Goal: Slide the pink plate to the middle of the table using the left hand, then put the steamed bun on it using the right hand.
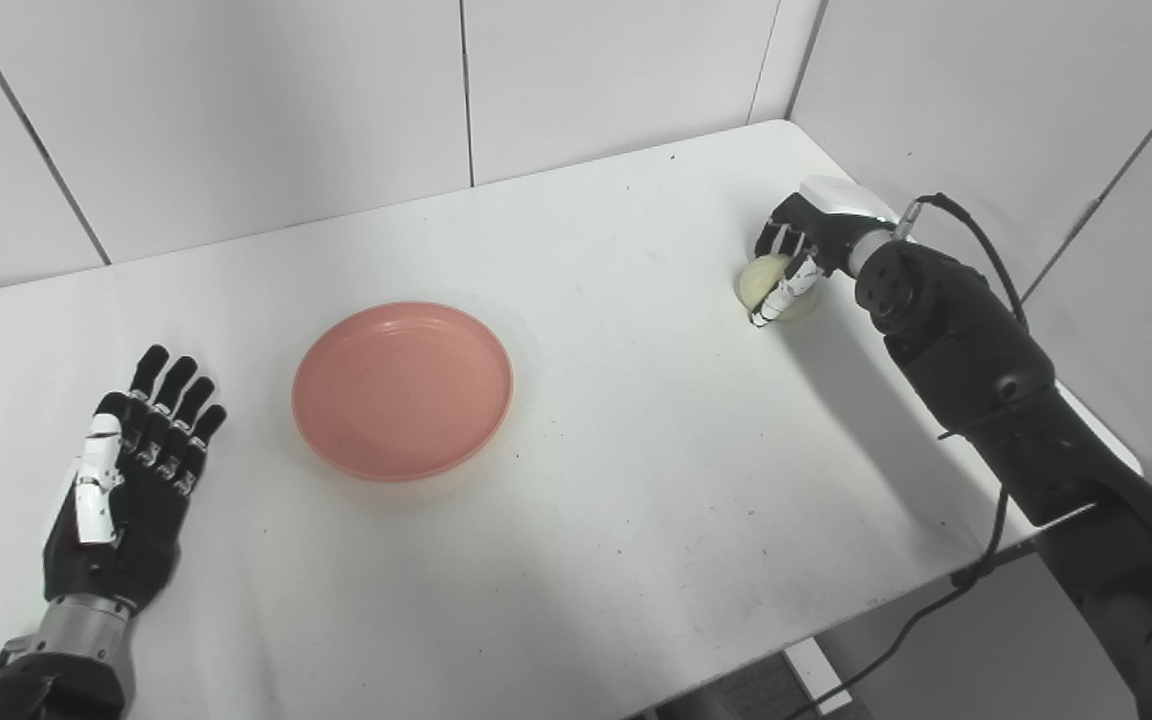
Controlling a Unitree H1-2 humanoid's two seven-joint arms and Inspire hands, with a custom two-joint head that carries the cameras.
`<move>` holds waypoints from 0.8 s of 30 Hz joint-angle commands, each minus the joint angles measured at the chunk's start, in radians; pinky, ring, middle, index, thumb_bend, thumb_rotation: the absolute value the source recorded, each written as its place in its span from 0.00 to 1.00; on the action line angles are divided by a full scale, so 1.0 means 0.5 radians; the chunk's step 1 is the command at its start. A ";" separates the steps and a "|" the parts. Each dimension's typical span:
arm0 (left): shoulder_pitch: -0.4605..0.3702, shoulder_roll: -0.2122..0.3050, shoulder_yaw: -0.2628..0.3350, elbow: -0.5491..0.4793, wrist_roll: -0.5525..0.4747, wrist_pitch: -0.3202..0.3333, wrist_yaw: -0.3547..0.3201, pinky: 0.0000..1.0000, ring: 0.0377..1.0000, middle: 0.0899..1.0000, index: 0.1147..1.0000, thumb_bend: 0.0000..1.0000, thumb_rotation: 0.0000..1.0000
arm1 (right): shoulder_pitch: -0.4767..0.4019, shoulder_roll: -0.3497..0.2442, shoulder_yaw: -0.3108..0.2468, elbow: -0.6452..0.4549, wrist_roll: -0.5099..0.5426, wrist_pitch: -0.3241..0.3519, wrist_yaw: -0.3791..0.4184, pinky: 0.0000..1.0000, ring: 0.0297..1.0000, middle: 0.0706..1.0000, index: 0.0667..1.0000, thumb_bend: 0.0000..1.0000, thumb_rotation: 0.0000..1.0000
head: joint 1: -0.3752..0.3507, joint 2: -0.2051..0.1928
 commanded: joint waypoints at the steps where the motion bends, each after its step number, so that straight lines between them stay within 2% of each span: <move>1: 0.081 0.007 -0.019 0.051 0.043 0.132 0.048 1.00 1.00 1.00 1.00 0.36 1.00 | -0.059 -0.107 -0.018 -0.178 -0.005 0.027 0.026 0.37 0.41 0.39 0.50 0.52 0.00 | 0.011 -0.004; 6: 0.089 -0.025 -0.048 0.040 0.084 0.132 0.093 1.00 1.00 0.99 1.00 0.37 1.00 | -0.077 -0.096 -0.032 -0.436 -0.032 0.137 0.117 0.41 0.46 0.43 0.49 0.52 0.00 | 0.119 -0.007; 11: 0.099 -0.073 -0.088 -0.006 0.116 0.163 0.154 1.00 1.00 0.99 1.00 0.35 1.00 | -0.158 -0.050 0.008 -0.654 -0.111 0.146 0.233 0.41 0.45 0.41 0.50 0.52 0.00 | 0.252 -0.007; 19: 0.109 -0.134 -0.146 0.004 0.193 0.123 0.213 1.00 1.00 1.00 1.00 0.35 1.00 | -0.324 0.025 0.128 -0.767 -0.110 0.120 0.316 0.38 0.44 0.40 0.51 0.52 0.00 | 0.441 -0.003; 20: 0.109 -0.149 -0.151 0.002 0.203 0.128 0.225 1.00 1.00 1.00 1.00 0.35 1.00 | -0.358 0.049 0.148 -0.778 -0.108 0.128 0.337 0.38 0.44 0.40 0.51 0.52 0.00 | 0.505 -0.002; 21: 0.109 -0.161 -0.154 -0.001 0.211 0.132 0.234 1.00 1.00 1.00 1.00 0.35 1.00 | -0.379 0.064 0.159 -0.783 -0.105 0.132 0.352 0.33 0.40 0.39 0.51 0.52 0.00 | 0.514 -0.002; 24: 0.105 -0.191 -0.166 0.028 0.231 0.115 0.250 1.00 1.00 1.00 1.00 0.35 1.00 | -0.456 0.120 0.205 -0.763 -0.062 0.056 0.363 0.37 0.43 0.40 0.50 0.52 0.00 | 0.617 0.007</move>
